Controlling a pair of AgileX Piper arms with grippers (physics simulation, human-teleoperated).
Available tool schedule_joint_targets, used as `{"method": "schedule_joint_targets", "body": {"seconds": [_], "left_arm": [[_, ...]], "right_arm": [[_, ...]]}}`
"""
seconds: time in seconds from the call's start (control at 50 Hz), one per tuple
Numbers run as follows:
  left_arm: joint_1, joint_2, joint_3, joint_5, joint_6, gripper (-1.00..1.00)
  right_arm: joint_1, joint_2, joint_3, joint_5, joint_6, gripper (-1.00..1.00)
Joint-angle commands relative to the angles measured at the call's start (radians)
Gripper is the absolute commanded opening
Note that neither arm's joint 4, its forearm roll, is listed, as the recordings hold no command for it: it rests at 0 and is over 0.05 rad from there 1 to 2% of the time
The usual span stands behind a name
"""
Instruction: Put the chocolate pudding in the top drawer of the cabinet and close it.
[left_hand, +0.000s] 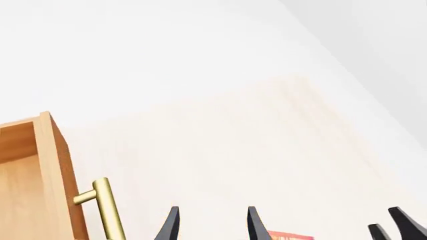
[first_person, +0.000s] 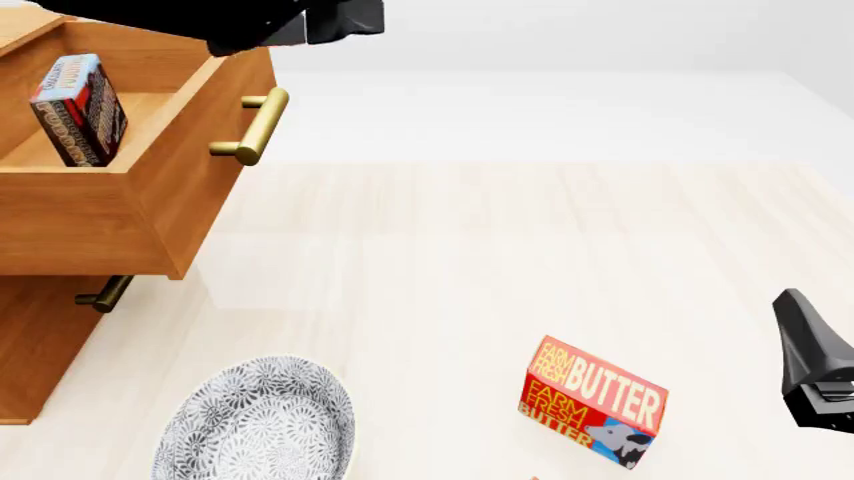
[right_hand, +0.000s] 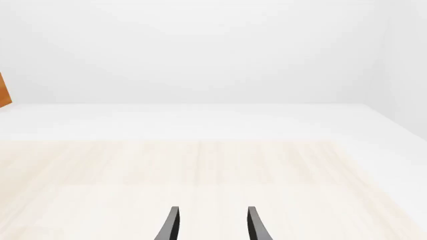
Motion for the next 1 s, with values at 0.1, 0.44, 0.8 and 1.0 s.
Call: {"method": "schedule_joint_targets", "body": {"seconds": [0.1, 0.44, 0.8, 1.0], "left_arm": [[-0.03, 0.067, -0.016, -0.012, -0.046, 1.0], [-0.046, 0.093, 0.005, -0.031, -0.105, 1.0], [-0.064, 0.102, 0.041, -0.071, -0.152, 1.0], [-0.062, 0.105, 0.073, -0.102, -0.178, 1.0]], "right_arm": [[0.0, 0.0, 0.0, 0.0, 0.0, 1.0], [0.0, 0.0, 0.0, 0.0, 0.0, 1.0], [0.0, 0.0, 0.0, 0.0, 0.0, 1.0], [0.0, 0.0, 0.0, 0.0, 0.0, 1.0]]}}
